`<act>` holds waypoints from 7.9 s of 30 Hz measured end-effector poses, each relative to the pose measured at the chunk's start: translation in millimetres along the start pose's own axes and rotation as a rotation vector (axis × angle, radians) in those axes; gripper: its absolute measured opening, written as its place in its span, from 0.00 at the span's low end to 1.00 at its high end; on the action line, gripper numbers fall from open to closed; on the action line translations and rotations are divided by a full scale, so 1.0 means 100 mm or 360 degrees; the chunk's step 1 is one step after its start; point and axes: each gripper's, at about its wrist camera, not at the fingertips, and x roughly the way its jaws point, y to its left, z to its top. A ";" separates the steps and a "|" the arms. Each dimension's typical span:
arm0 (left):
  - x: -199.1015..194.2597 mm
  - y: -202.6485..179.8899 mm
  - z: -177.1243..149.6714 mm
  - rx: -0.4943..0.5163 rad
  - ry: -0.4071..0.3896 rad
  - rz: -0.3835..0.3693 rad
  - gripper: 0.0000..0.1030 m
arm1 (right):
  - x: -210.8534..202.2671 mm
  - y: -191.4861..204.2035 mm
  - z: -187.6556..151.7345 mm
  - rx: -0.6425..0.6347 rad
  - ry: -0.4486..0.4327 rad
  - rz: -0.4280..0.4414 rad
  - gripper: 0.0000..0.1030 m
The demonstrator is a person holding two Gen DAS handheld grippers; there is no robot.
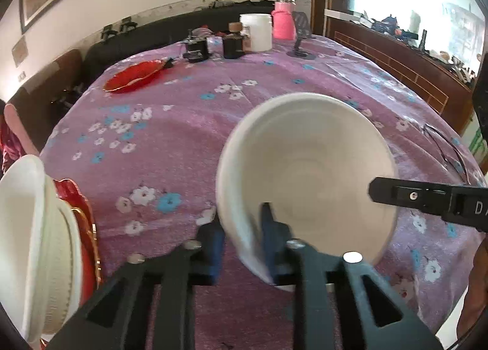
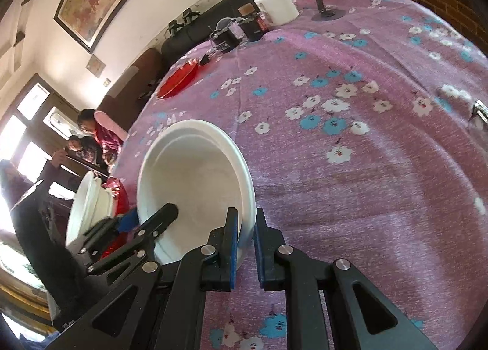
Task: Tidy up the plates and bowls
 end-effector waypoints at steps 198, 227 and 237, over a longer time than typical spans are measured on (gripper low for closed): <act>-0.03 0.93 0.15 -0.0337 -0.0201 0.0203 0.63 | 0.22 0.22 0.29 -0.0089 -0.0146 -0.0240 0.36; -0.42 0.66 -0.05 -0.0246 -0.0448 0.0346 0.96 | 0.26 0.33 -0.12 -0.0193 -0.0260 -0.0385 0.83; -0.36 0.61 -0.07 -0.0221 -0.0354 0.0377 1.00 | 0.18 0.41 -0.20 -0.0244 -0.0348 -0.0407 0.98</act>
